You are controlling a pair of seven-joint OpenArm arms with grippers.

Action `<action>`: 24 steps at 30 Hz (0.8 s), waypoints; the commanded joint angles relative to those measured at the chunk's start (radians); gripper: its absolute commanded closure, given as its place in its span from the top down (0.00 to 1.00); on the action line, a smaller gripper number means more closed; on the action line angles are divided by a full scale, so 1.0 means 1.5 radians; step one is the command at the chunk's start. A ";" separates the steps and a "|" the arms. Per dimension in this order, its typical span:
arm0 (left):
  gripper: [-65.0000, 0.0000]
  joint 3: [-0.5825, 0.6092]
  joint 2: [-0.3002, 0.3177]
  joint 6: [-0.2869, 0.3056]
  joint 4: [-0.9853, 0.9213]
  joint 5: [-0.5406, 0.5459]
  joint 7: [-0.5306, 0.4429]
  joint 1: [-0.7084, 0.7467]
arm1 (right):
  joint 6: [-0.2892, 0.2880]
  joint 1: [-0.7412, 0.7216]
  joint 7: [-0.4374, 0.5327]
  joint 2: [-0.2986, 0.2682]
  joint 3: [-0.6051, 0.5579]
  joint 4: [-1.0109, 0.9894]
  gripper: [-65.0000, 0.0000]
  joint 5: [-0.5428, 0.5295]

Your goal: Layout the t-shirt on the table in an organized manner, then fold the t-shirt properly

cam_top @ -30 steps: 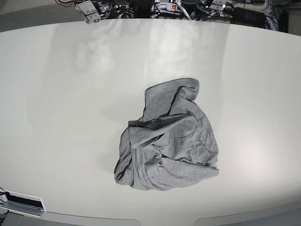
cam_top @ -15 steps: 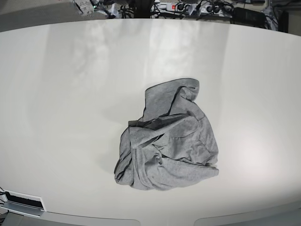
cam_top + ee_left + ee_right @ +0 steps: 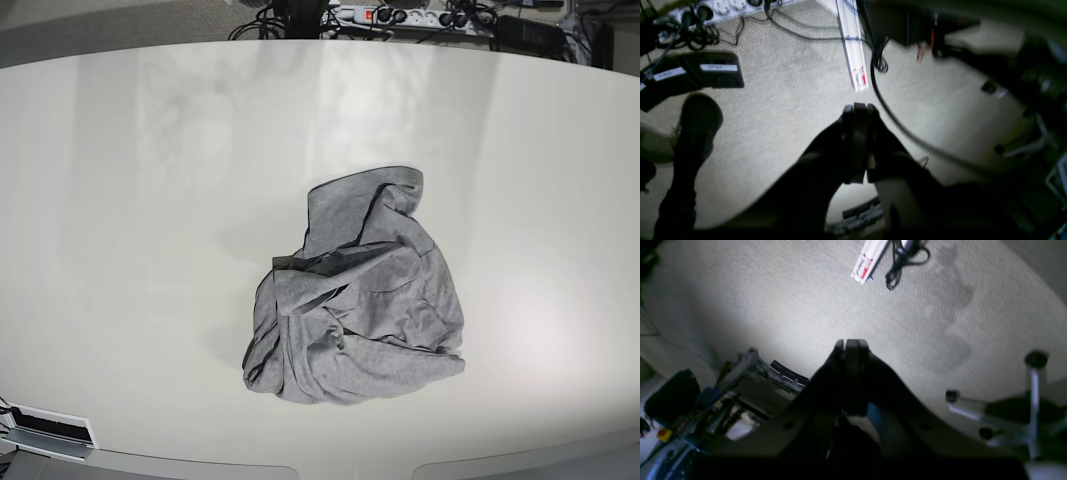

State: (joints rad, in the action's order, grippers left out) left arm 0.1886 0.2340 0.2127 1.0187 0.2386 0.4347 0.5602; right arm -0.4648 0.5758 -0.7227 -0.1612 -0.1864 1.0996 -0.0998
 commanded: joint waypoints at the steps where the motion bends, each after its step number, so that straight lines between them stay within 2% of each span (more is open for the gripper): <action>1: 0.00 -0.001 0.013 0.002 0.034 0.004 0.008 0.019 | -0.003 0.032 -0.015 -0.015 0.001 0.039 0.00 -0.016; 4: 0.00 -0.001 0.052 0.002 0.125 0.004 0.047 0.063 | 0.024 0.108 -0.033 -0.051 0.001 0.153 0.00 -0.041; 8: 0.00 -0.002 0.106 0.002 0.256 -0.010 0.073 0.130 | 0.069 0.218 -0.033 -0.097 0.002 0.310 0.00 -0.037; 12: 0.00 -0.050 0.142 0.002 0.398 -0.057 0.092 0.200 | 0.117 0.314 -0.039 -0.140 0.002 0.484 0.00 -0.030; 19: 0.00 -0.217 0.156 0.007 0.629 -0.045 0.115 0.301 | 0.214 0.421 -0.075 -0.172 0.003 0.753 0.00 0.115; 22: 0.00 -0.290 0.156 0.043 0.706 -0.009 0.116 0.322 | 0.236 0.442 -0.075 -0.172 0.003 0.832 0.00 0.165; 24: 0.00 -0.331 0.156 0.046 0.753 0.022 0.115 0.320 | 0.247 0.441 -0.074 -0.172 0.003 0.838 0.00 0.194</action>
State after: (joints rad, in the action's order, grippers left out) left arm -0.3012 0.4595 0.2840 2.1300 0.2718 0.6262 1.0328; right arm -0.0963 1.2186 -0.8227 -0.4149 -0.1825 2.3486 0.1871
